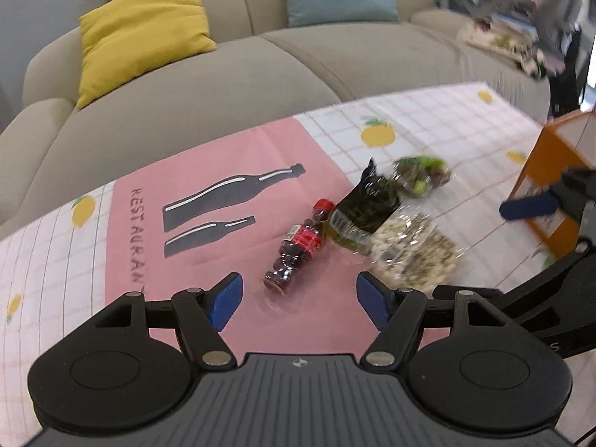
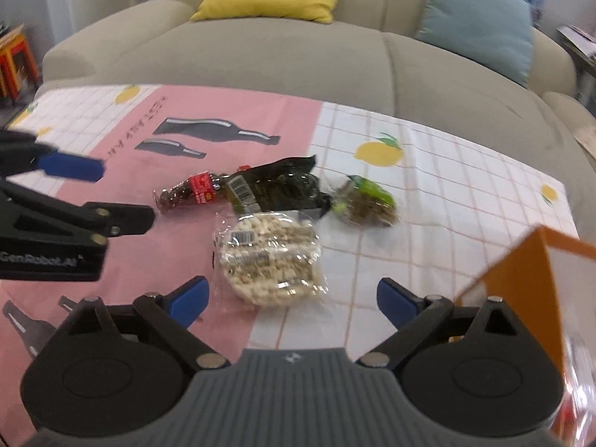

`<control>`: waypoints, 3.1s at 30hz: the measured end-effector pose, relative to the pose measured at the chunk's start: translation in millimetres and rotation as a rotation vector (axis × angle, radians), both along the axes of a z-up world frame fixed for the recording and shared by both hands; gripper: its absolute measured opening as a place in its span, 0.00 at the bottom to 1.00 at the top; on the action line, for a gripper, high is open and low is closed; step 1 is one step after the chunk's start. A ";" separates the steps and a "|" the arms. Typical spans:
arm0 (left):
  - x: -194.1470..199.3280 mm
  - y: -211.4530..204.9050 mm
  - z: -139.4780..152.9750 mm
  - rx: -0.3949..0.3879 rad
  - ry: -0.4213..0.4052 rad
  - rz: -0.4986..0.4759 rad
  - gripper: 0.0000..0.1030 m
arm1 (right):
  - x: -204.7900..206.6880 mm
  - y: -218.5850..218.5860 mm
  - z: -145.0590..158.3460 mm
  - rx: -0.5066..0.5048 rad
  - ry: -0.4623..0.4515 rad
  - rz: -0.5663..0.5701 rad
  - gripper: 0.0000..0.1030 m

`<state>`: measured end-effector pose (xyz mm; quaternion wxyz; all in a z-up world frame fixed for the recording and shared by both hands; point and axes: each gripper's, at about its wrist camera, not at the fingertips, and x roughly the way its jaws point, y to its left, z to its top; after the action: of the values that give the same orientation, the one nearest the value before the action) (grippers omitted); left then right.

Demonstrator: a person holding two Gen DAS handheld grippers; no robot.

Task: Organize snacks
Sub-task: 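Grasp the cola bottle with the left tool while the right tool grasps the rice-cracker pack, then carry the cola bottle and rice-cracker pack with both tools over the orange box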

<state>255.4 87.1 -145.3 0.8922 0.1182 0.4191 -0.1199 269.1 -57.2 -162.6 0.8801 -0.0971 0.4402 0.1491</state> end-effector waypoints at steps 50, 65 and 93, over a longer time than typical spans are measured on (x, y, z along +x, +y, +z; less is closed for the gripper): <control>-25.5 -17.6 -39.2 -0.117 0.224 0.208 0.29 | -15.7 -15.0 -39.4 0.067 0.147 -0.023 0.75; -108.6 -42.9 -34.7 -0.072 0.342 0.268 0.29 | -96.4 -50.5 -37.3 0.074 0.201 -0.063 0.75; -129.4 -54.9 -27.6 -0.133 0.203 0.260 0.32 | -128.5 -61.7 -34.0 0.085 0.170 -0.085 0.74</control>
<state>126.0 32.2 -172.9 0.8592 -0.0087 0.5098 -0.0425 140.6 -118.9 -196.6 0.8485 -0.0280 0.5101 0.1377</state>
